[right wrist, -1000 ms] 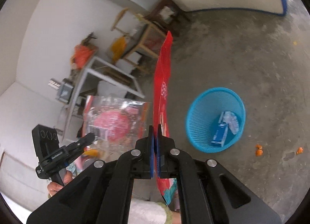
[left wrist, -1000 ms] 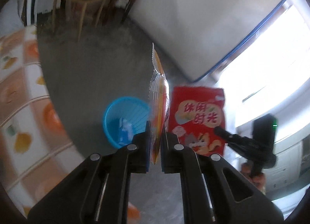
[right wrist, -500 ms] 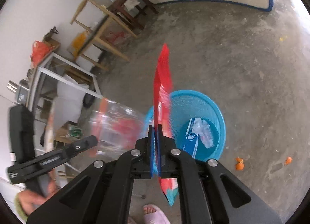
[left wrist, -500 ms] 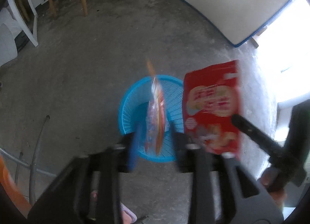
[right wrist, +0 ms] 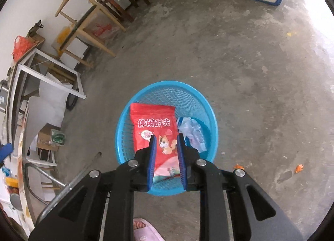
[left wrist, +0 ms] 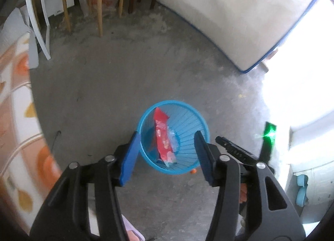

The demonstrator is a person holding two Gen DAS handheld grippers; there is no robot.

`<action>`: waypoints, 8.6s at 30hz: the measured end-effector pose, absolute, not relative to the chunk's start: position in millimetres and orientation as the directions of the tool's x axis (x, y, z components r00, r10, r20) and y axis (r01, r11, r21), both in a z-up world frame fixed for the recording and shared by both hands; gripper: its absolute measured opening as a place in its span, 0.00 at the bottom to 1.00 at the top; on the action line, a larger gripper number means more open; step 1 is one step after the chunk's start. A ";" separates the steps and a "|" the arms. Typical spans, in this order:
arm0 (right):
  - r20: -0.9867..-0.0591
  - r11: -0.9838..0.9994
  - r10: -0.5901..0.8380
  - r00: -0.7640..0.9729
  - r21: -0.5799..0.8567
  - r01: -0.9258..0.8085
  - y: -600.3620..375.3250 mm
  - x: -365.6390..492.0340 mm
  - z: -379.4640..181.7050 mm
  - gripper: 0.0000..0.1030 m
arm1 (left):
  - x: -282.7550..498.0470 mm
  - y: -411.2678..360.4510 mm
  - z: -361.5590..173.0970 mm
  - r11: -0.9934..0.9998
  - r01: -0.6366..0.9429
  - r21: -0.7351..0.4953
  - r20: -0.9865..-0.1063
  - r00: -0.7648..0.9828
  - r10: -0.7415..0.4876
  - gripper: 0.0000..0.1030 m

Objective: Collect trash
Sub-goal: 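Carry both items over the blue wastebasket and open both tools to drop them, then return to the table and grasp the pink sponge with the right tool, then grasp the green bottle with the left tool while the right tool holds the pink sponge, then carry the bottle and sponge to the blue wastebasket and open both tools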

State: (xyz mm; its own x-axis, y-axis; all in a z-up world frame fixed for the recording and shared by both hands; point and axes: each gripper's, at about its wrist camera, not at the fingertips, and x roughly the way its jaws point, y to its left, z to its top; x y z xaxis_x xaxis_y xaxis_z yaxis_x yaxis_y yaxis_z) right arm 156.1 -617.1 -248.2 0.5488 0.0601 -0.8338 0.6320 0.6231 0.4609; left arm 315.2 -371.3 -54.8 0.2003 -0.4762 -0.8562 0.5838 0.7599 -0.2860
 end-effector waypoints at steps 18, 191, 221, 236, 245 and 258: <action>-0.768 0.812 0.091 0.633 0.426 0.400 -510.3 62.7 -128.4 0.61 | 171.9 -185.8 18.9 0.748 0.583 -0.318 -0.708 0.379 -0.596 0.75; -0.710 0.822 0.569 0.415 0.472 -0.318 -186.9 185.1 -2.0 0.76 | 136.2 222.3 -52.0 0.804 -0.218 -0.553 -0.750 0.551 -0.366 0.54; -0.506 0.776 0.550 0.664 0.604 -0.183 -346.2 88.2 43.0 0.76 | 104.4 15.5 70.1 0.798 0.242 -0.552 -0.578 0.578 -0.576 0.54; -0.545 0.655 0.301 0.783 0.715 0.246 -528.0 8.6 -41.2 0.76 | 181.6 -224.3 19.8 0.683 0.485 -0.546 -0.716 0.153 -0.681 0.54; -0.628 0.541 0.356 0.691 0.742 0.396 -557.6 49.7 -135.2 0.76 | 228.9 -324.9 -63.9 0.751 0.468 -0.466 -0.853 -0.012 -0.522 0.54; -0.749 0.418 0.341 0.569 0.662 0.621 -623.0 159.8 -272.4 0.80 | 294.2 -382.6 -86.0 0.746 0.467 -0.475 -0.846 -0.010 -0.532 0.75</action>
State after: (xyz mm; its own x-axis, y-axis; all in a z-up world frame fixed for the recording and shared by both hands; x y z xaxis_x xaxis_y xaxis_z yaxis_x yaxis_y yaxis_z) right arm 159.8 -623.0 -272.4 0.5689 0.3406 -0.7486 0.6214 0.4183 0.6625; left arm 294.2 -382.6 -86.0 -0.0099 -0.5324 -0.8464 0.4675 0.7458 -0.4746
